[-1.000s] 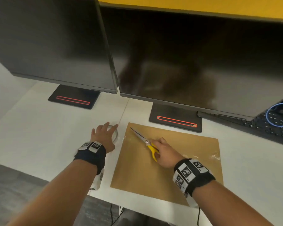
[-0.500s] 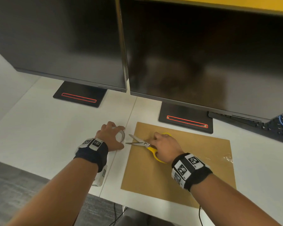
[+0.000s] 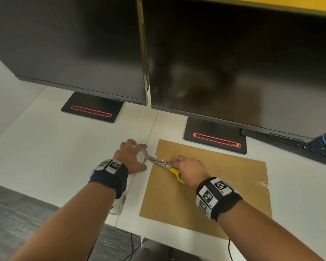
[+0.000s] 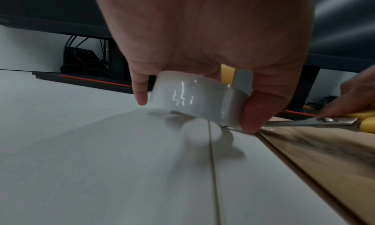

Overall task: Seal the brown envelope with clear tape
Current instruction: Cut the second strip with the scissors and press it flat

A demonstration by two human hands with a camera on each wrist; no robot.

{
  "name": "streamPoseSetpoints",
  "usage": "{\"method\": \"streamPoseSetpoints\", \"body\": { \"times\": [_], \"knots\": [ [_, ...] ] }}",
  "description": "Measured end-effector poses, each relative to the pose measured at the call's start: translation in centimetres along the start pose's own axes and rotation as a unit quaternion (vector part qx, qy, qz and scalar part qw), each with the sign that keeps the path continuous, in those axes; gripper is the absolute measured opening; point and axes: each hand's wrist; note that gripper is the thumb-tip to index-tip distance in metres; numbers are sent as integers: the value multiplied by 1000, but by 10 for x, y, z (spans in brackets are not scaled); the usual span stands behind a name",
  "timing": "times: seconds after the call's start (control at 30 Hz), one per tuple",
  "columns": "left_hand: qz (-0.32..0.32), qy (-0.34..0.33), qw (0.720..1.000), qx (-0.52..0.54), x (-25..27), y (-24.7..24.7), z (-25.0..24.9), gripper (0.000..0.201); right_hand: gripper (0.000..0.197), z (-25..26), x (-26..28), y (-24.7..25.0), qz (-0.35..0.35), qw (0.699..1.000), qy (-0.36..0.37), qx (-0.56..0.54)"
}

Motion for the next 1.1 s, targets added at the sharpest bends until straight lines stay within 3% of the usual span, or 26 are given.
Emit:
{"method": "streamPoseSetpoints", "body": {
  "times": [0.93, 1.1],
  "knots": [
    [-55, 8, 995, 85, 3, -12, -12, 63, 52, 8, 2, -19, 5, 999, -24, -43],
    [-74, 59, 995, 40, 1, -13, -9, 70, 54, 7, 2, -22, -1, 998, -33, -57]
  ]
}}
Point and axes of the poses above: each hand's wrist, its own x-axis away from the middle knuckle, its own y-axis out of the back of the hand, z = x × y
